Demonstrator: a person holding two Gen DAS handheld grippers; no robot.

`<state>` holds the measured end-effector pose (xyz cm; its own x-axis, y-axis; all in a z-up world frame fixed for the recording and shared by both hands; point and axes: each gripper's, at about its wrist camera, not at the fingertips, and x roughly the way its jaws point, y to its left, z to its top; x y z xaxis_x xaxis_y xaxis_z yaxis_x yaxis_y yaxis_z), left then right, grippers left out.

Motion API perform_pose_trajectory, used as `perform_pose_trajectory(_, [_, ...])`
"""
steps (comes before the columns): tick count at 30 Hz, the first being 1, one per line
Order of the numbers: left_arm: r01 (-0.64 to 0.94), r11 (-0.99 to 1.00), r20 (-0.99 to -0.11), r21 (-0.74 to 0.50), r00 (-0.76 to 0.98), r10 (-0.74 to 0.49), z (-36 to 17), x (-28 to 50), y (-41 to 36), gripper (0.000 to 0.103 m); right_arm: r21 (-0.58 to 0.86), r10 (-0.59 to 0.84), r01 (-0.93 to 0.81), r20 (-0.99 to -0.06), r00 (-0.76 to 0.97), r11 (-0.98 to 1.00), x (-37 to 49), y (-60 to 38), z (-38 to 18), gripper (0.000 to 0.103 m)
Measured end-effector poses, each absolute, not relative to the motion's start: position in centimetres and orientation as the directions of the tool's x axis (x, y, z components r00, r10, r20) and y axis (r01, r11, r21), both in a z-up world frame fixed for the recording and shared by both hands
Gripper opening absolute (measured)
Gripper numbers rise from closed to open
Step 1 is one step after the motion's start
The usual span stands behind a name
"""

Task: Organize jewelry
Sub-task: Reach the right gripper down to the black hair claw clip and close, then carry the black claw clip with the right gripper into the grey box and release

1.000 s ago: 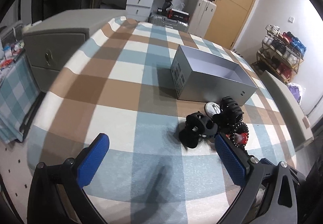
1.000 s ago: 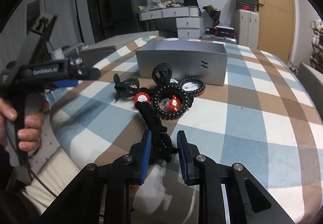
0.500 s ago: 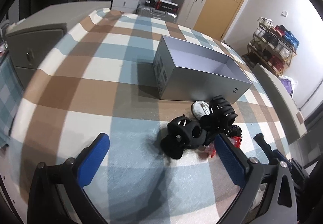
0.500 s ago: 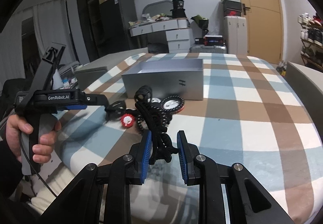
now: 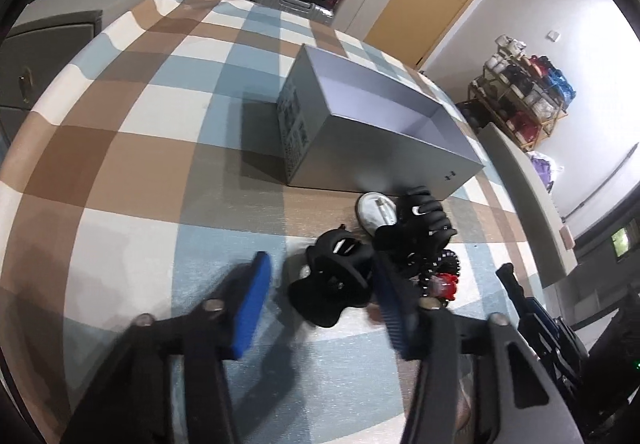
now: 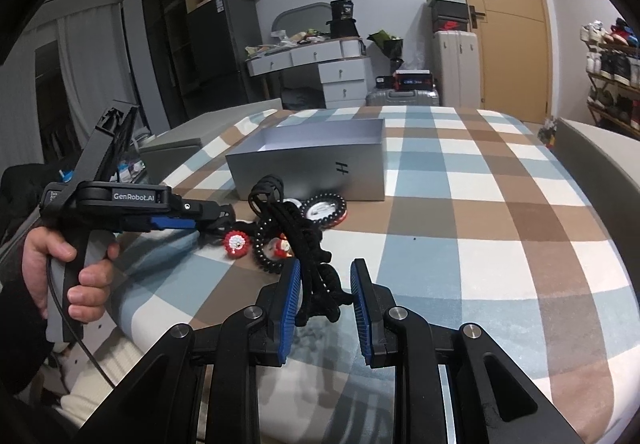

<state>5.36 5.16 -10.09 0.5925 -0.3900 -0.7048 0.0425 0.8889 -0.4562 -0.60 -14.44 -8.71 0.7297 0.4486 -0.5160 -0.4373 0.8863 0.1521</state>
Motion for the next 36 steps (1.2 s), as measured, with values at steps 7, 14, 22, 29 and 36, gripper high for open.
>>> perform_pose_trajectory(7, [0.063,0.916,-0.708,-0.395,0.614,-0.348,-9.7,4.8,4.6,0.023,0.135,0.448,-0.447,-0.512,0.733,0.884,-0.7,-14.2,-8.5,0.025])
perform_pose_trajectory(14, [0.071,0.950,-0.701,-0.303,0.659,-0.272,-8.7,4.3,4.5,0.023,0.130,0.446,-0.446,-0.510,0.736,0.885,-0.6,-13.9,-8.1,0.025])
perform_pose_trajectory(22, [0.087,0.961,-0.676,-0.264,0.694,-0.248,-7.4,4.1,4.5,0.023,0.132,0.463,-0.461,-0.484,0.743,0.878,-0.4,-13.4,-6.7,0.025])
perform_pose_trajectory(29, [0.108,0.960,-0.650,-0.258,0.715,-0.255,-5.7,3.9,4.3,0.023,0.169,0.509,-0.493,-0.473,0.719,0.854,0.3,-13.1,-5.5,0.025])
perform_pose_trajectory(36, [0.147,0.950,-0.621,-0.275,0.727,-0.292,-3.6,6.0,4.2,0.023,0.196,0.559,-0.529,-0.417,0.717,0.826,2.4,-12.9,-3.5,0.025])
